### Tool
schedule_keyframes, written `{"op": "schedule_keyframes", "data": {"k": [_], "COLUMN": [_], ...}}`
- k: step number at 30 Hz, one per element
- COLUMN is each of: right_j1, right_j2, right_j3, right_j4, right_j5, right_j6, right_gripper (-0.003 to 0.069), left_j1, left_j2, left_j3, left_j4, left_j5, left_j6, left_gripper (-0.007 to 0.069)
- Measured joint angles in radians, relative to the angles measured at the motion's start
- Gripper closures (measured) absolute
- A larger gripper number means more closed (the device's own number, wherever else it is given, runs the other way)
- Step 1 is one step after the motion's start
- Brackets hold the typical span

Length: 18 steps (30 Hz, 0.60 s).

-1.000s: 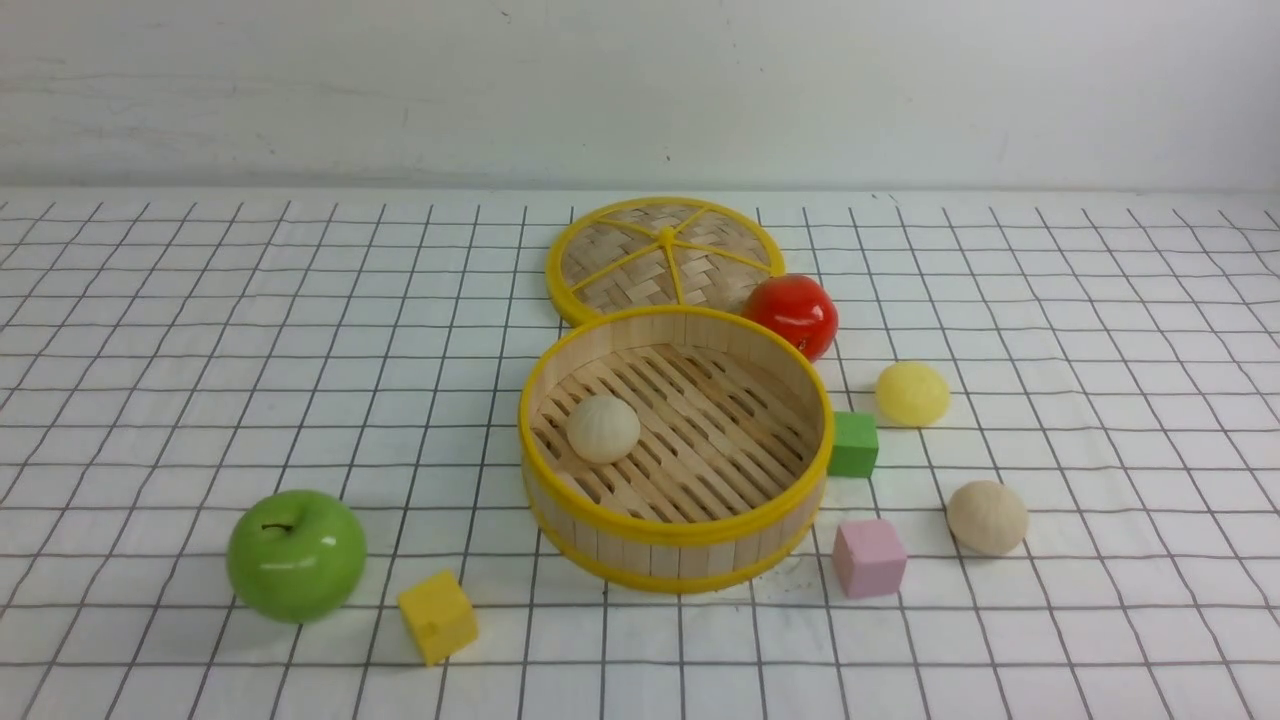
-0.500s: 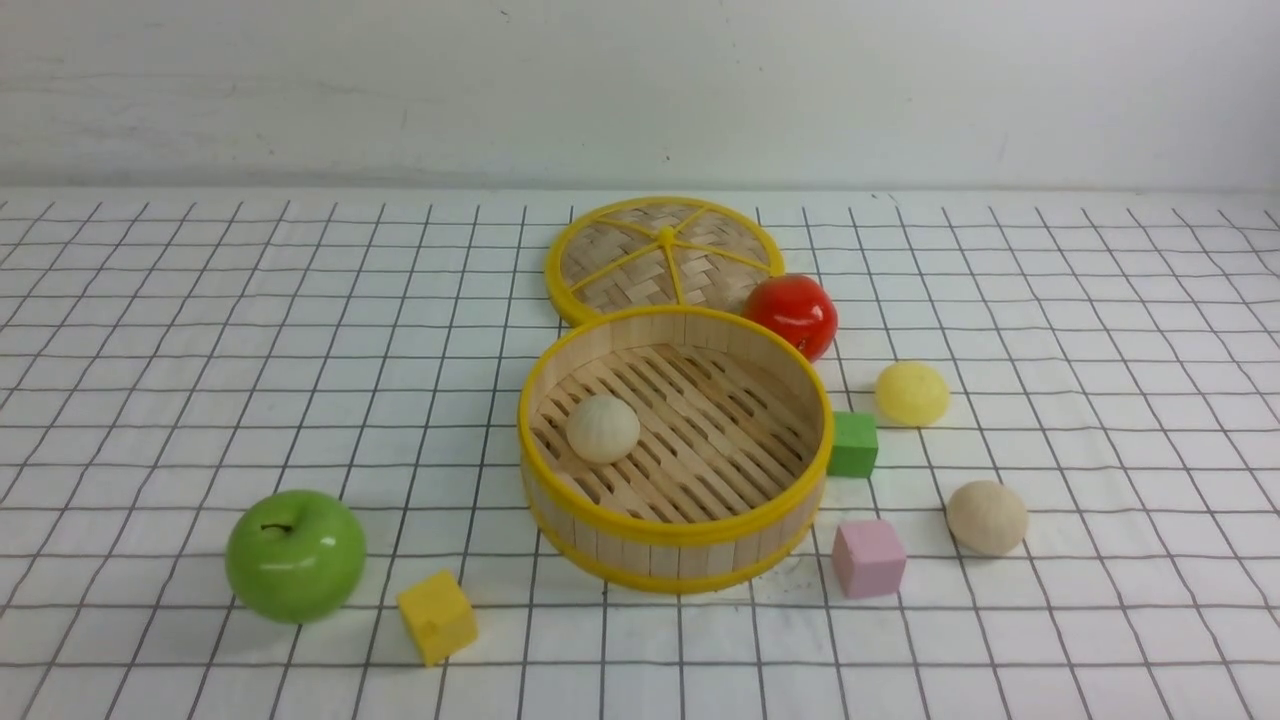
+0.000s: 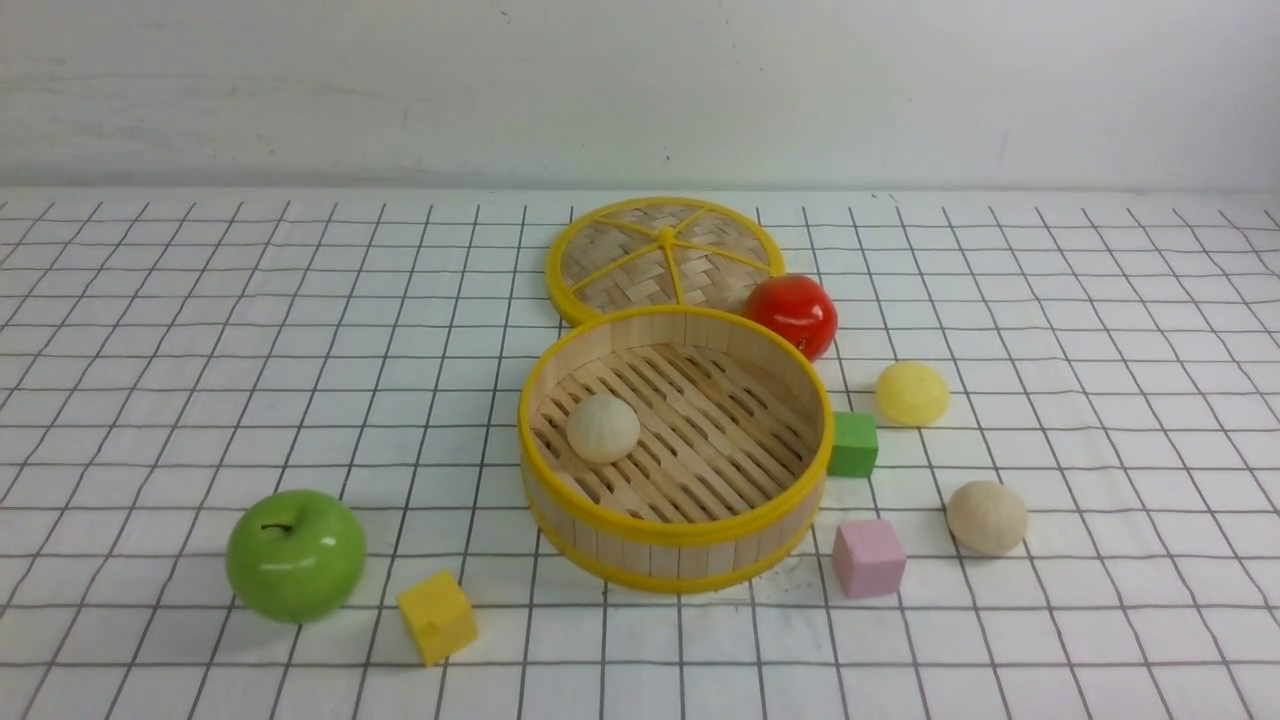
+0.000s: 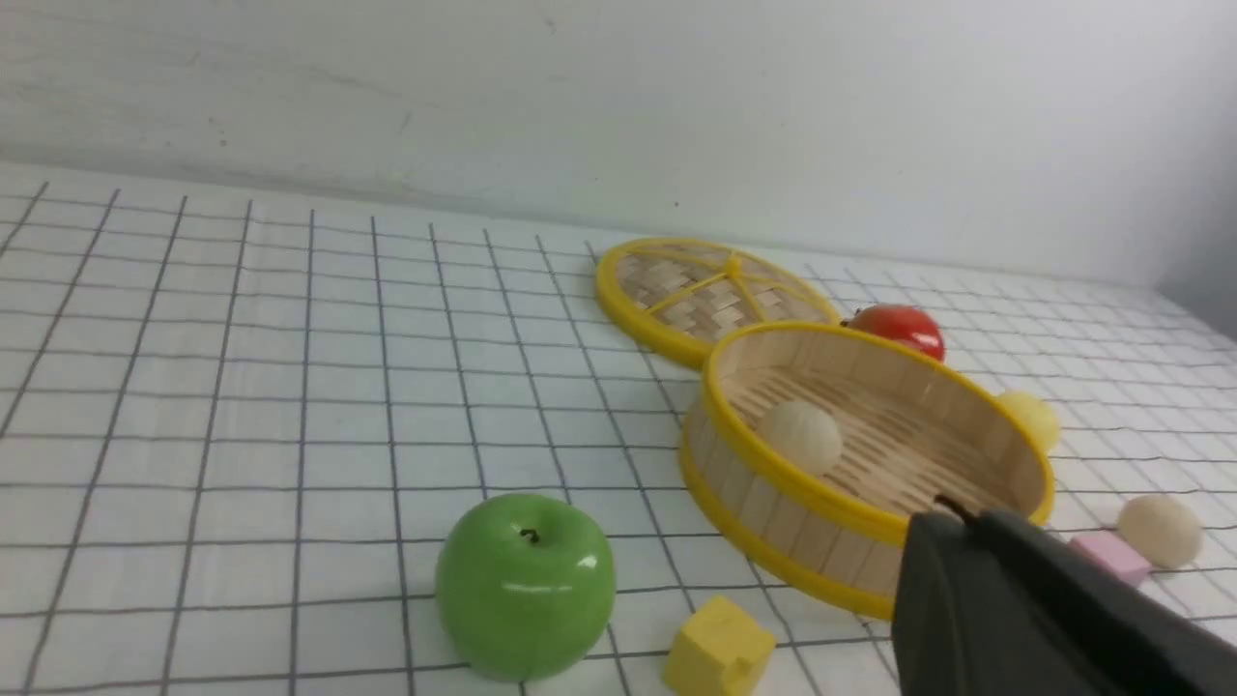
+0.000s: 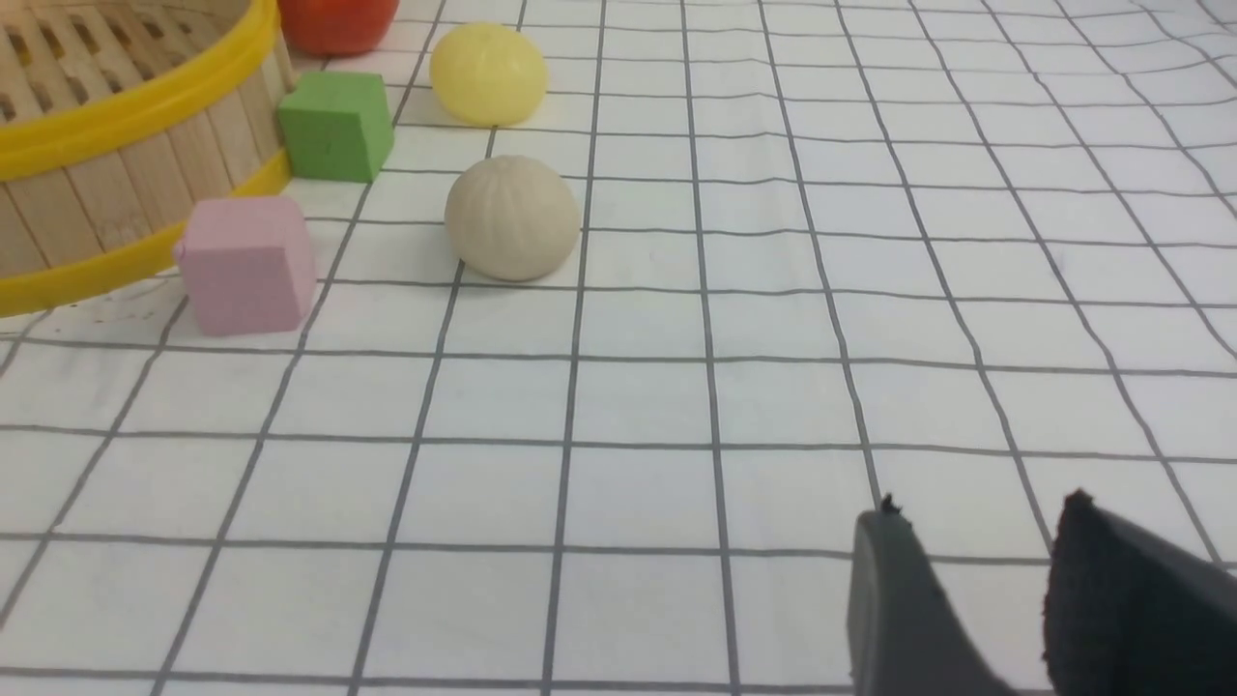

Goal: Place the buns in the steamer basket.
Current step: Use the right arm to grab a steamed stuffed bun

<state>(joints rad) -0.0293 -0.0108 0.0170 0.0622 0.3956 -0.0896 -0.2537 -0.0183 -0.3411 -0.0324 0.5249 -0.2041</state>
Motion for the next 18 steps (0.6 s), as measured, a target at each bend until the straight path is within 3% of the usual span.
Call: {"op": "schedule_keyframes", "data": {"k": [8,18], "right_j1": [0.000,0.000], "right_j2": [0.000,0.000], "right_j3": [0.000,0.000], "right_j4": [0.000,0.000], "right_j5": [0.000,0.000], "right_j6": [0.000,0.000], "right_gripper": [0.0420,0.0420], "left_j1": [0.118,0.121], "left_j2": [0.000,0.000], "left_j3": [0.262,0.370], "left_j4": [0.007,0.015], "left_j5": [-0.148,-0.130], "left_j6": [0.000,0.000], "left_gripper": [0.0638,0.0638]}}
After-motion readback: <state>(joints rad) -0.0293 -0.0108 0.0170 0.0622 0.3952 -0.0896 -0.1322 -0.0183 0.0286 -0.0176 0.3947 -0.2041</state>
